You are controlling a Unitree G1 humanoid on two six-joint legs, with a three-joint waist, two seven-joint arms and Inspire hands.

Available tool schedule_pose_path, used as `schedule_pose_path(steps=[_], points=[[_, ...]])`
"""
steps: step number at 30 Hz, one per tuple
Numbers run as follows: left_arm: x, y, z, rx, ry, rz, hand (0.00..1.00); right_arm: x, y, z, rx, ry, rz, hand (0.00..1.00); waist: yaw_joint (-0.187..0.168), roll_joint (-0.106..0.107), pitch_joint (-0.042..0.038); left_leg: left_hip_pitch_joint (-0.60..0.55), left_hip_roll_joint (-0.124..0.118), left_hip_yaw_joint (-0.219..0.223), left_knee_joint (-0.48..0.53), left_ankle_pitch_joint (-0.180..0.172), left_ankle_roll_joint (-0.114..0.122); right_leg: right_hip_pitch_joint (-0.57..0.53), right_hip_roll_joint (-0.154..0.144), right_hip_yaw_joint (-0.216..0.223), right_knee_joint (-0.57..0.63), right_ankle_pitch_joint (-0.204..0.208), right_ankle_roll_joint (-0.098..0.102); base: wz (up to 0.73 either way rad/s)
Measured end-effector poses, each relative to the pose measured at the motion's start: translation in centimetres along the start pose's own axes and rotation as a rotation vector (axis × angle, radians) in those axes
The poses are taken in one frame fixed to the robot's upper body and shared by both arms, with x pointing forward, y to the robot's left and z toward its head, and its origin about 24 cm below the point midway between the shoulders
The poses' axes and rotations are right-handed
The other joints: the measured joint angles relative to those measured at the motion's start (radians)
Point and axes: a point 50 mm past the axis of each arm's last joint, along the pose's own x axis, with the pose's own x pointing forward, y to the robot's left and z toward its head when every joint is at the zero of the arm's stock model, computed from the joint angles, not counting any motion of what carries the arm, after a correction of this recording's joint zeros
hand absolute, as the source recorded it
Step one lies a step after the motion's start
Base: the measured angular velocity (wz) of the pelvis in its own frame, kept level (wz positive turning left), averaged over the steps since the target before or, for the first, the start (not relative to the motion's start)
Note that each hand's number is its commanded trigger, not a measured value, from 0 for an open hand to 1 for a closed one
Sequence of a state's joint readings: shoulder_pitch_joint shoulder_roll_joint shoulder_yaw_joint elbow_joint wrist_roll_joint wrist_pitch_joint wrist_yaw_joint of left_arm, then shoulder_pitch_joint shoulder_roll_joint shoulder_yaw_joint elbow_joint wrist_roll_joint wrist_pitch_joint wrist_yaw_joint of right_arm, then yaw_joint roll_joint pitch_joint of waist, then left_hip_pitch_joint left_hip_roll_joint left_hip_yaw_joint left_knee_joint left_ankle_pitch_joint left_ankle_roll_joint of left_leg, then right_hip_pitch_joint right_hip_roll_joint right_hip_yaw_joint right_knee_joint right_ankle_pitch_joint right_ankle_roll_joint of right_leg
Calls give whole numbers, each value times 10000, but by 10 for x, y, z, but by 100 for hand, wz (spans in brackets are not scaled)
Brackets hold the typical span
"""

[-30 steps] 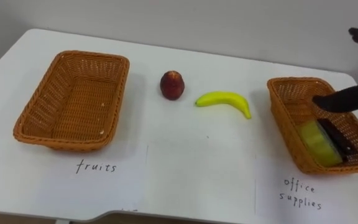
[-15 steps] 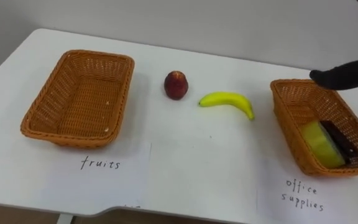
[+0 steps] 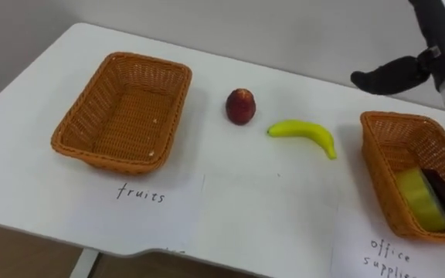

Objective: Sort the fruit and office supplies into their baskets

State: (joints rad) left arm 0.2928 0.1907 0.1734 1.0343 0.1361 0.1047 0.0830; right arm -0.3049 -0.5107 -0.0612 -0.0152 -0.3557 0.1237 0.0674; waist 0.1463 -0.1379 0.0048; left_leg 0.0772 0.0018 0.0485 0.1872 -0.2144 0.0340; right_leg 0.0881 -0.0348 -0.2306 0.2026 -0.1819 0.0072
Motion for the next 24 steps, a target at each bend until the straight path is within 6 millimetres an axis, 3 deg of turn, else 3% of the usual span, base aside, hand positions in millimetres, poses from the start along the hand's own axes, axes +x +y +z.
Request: schedule_pose_path(steps=[6,14,24], points=[[0,0,-2,70,120,-79,0,0,17,-15,502,669,688,0,21,-75,4,-187,-52,-357,143,4,-2,-10,-70,-461,-5,-1,1,17],[0,2,-2,551,155,-97,0,-3,45,-38,665,1774,2138,0,104,-207,93,-411,-147,-498,179,20,33,-75,-158,-654,-7,-7,12,4],[2,1,29,708,-690,-263,0,10,57,-56,478,2764,2708,0,264,-314,55,-1303,-146,-517,590,22,27,-749,-162,-719,8,6,-6,2]])
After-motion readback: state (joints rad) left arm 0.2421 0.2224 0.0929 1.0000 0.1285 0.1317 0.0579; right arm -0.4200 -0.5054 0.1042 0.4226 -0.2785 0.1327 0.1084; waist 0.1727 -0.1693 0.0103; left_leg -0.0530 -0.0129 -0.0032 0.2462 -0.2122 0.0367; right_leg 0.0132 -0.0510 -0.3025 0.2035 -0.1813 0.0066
